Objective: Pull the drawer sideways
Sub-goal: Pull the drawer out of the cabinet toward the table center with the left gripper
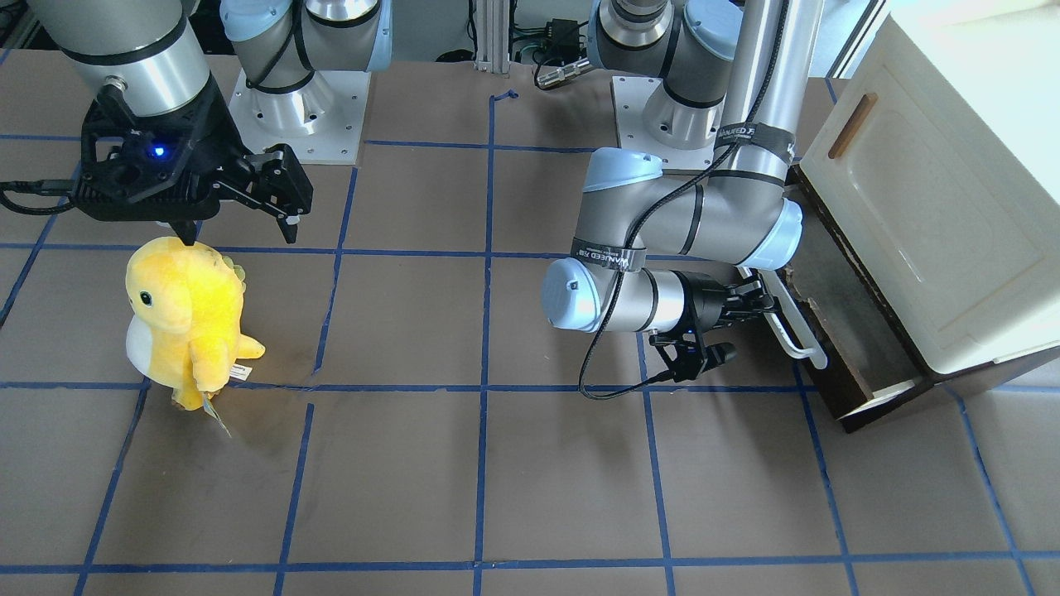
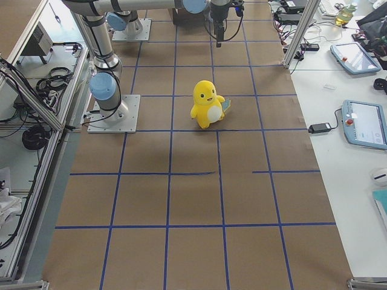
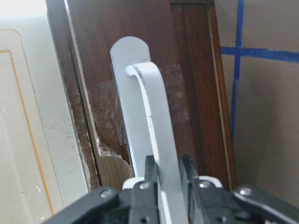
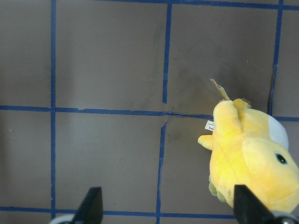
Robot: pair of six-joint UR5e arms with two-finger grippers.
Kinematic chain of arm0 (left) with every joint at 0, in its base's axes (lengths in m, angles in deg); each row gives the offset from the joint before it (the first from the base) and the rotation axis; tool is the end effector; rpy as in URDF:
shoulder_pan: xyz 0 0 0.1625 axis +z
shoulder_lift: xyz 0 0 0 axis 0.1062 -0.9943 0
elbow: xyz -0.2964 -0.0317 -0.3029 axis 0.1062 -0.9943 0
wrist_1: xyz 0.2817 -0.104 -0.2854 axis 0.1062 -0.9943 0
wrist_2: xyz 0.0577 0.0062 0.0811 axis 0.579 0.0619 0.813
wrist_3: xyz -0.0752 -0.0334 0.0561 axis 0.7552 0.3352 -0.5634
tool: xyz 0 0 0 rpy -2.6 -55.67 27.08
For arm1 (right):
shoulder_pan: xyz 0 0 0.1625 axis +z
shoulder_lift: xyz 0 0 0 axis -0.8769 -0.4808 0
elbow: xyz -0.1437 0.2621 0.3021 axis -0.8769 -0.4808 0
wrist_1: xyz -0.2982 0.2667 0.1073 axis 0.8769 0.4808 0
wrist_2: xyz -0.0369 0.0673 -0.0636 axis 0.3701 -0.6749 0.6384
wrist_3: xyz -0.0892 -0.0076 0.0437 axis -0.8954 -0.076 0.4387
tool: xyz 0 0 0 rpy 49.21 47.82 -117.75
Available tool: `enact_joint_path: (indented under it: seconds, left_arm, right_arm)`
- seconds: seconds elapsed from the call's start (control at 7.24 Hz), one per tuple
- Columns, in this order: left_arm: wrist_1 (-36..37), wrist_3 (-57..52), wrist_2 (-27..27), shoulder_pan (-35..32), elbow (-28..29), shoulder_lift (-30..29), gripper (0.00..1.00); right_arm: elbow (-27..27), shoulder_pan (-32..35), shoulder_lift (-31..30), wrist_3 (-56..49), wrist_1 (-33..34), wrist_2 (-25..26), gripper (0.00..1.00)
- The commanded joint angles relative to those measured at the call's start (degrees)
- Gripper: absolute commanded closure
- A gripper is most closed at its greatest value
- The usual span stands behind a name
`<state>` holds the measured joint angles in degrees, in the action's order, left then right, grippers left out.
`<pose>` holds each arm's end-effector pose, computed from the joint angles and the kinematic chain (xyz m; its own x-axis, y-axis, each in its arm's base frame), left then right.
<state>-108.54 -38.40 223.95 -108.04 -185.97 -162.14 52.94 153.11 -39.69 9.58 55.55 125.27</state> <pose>-0.1615 -0.5299 0.2130 -0.3988 0.0550 -0.9154 -0.1308 0.9846 0.1162 0.1494 -0.5284 0.5089 -0.9985 -0.0535 0.0101 -0.0539 0.9975 -0.0458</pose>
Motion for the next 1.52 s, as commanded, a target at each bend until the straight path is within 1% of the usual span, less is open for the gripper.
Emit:
enact_joint_path:
  seconds: [0.0, 0.14, 0.28, 0.83, 1.38]
  left_arm:
    - [0.0, 0.0, -0.6, -0.2, 0.6, -0.2, 0.78]
    - [0.0, 0.0, -0.6, -0.4, 1.0, -0.2, 0.78]
    - [0.0, 0.0, -2.5, -0.5, 1.4, -0.3, 0.78]
    - [0.0, 0.0, -2.9, -0.8, 1.8, -0.3, 0.77]
    - [0.1, 0.0, -2.9, -1.1, 1.9, -0.3, 0.73]
  right_arm:
    - [0.0, 0.0, 0.0, 0.0, 0.0, 0.0, 0.0]
    - [0.0, 0.0, 0.0, 0.0, 0.0, 0.0, 0.0]
    - [0.0, 0.0, 0.0, 0.0, 0.0, 0.0, 0.0]
    - [0.0, 0.0, 0.0, 0.0, 0.0, 0.0, 0.0]
    - [0.0, 0.0, 0.0, 0.0, 0.0, 0.0, 0.0]
